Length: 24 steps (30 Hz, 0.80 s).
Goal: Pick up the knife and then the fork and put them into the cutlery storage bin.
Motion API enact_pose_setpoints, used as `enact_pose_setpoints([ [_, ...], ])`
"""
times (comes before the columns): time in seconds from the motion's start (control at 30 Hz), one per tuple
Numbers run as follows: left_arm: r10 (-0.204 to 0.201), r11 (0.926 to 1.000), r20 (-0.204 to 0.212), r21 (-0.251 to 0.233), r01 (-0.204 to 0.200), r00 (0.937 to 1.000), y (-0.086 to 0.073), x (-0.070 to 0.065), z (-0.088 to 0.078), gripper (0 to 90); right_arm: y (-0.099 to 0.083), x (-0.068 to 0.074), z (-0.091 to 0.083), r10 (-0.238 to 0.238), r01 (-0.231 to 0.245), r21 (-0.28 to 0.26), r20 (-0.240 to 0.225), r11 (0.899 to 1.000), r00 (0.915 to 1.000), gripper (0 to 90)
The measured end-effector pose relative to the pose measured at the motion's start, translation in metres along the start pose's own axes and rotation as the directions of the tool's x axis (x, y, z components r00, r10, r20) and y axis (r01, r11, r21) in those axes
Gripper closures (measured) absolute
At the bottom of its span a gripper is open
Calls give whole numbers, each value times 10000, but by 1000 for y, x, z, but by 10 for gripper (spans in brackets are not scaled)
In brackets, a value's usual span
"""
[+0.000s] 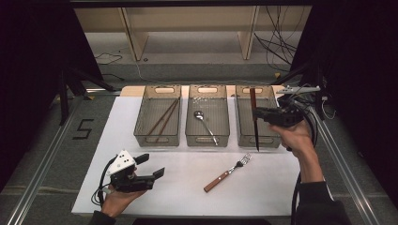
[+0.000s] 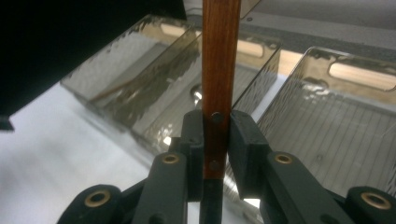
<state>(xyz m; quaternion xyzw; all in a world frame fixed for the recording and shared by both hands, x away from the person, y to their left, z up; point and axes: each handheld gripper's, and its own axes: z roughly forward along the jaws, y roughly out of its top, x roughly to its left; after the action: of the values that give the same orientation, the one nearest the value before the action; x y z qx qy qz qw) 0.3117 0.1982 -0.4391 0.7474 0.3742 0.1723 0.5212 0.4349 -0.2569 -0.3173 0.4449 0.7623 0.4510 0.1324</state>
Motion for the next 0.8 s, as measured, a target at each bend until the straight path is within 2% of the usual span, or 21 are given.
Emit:
enact_pose_setpoints([
  [0.2,-77,10000,-13,-62,77,10000,0,0,0,194,22,-13,5,477,-465,-344,361,9983,9982,769],
  [0.37,-88,9999,0,-80,88,10000,0,0,-1,190,33,-29,13,1001,-962,-528,773,9940,9920,768],
  [0.57,-89,9998,9,-156,89,10000,0,0,-1,183,35,-47,29,1684,-1608,-691,1240,9846,9779,768],
  [0.8,-64,9992,12,-388,65,10000,1,1,-3,178,30,-61,48,2121,-2075,-453,1571,9772,9645,768],
])
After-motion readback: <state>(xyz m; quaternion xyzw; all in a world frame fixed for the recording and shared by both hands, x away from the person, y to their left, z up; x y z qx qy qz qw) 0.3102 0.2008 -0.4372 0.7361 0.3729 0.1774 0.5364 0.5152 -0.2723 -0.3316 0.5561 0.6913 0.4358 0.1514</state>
